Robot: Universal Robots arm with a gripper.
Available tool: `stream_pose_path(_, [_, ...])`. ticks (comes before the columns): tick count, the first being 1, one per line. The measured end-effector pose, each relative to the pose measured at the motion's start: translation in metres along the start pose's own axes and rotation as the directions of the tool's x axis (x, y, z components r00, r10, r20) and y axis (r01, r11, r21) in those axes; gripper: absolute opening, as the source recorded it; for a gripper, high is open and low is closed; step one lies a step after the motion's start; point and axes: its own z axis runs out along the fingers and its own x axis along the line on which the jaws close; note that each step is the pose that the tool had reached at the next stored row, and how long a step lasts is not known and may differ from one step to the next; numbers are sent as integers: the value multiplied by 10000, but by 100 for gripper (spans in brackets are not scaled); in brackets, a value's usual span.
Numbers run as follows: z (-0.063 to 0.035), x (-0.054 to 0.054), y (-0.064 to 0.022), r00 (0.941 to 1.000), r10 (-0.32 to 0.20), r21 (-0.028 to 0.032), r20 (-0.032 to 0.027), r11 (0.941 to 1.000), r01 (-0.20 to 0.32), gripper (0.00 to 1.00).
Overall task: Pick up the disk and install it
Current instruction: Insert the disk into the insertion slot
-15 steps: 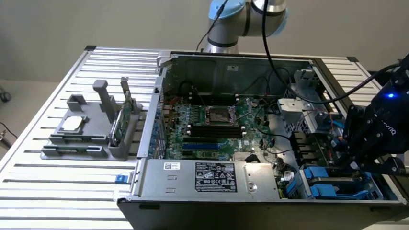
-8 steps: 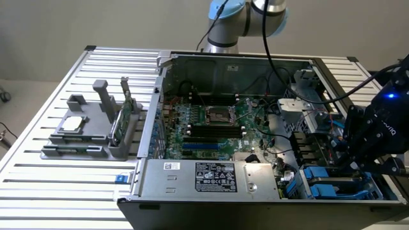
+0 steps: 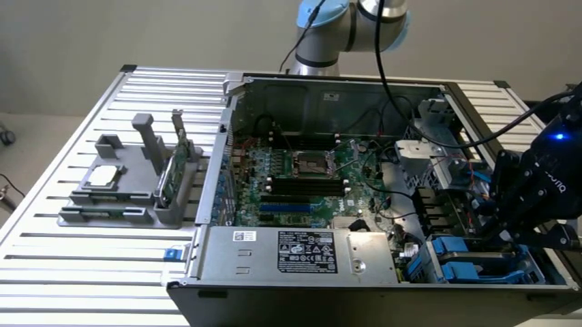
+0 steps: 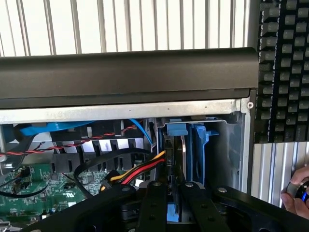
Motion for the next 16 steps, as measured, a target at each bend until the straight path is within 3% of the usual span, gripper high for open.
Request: stream_pose_path(16, [46,-5,6,10000,-1,11,1,10000,1,16])
